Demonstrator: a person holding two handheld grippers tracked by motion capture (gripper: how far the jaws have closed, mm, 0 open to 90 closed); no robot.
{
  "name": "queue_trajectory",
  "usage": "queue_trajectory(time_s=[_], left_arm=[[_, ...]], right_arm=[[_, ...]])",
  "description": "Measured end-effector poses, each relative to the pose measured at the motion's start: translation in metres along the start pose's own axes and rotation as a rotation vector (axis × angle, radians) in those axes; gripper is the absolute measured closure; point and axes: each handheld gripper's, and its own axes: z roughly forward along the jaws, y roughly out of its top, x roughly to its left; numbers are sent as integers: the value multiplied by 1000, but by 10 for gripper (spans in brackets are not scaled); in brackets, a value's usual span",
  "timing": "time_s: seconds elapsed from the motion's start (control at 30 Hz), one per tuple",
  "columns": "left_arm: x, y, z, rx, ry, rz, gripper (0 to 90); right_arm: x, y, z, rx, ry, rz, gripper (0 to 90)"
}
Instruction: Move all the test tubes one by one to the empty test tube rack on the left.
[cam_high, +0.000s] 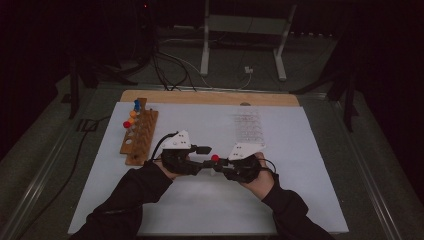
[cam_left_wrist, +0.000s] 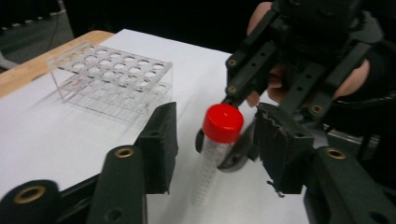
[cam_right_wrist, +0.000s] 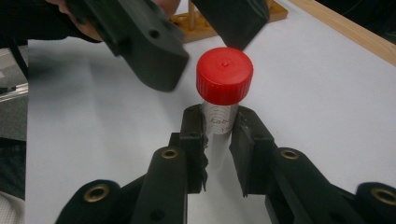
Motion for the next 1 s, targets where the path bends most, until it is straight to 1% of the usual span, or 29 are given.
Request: queue_trajectory(time_s=[0.17,0.33,0.37,0.5,0.67,0.7,0.73,0.8,0.87,1.0], left_arm=[[-1,-1,7,20,2,18,607],[-2,0,9,21,-1,36,697],[-2,0,10,22,-4,42,699],[-3,-1,10,19,9,53,712],[-2,0,9,18,18,59,717],[-2,1,8,20,18,60,718],[-1,1,7,15,21,55,718],[1,3,3,11,26,56,718],[3,5,-1,6,32,54,718],[9,11,-12,-2,56,51,718]], right_arm=[[0,0,1,5,3,-1,754],[-1,-1,1,9,-2,7,754],[-1,-1,1,9,-2,7,754],[-2,-1,1,9,0,13,754],[-3,-1,1,4,1,19,737],[-3,-1,1,4,1,20,688],[-3,-1,1,-1,1,23,675],[-4,-2,0,-6,3,25,617],[-4,-2,-2,-14,-4,27,578],[-5,-1,-7,-35,-14,38,429]])
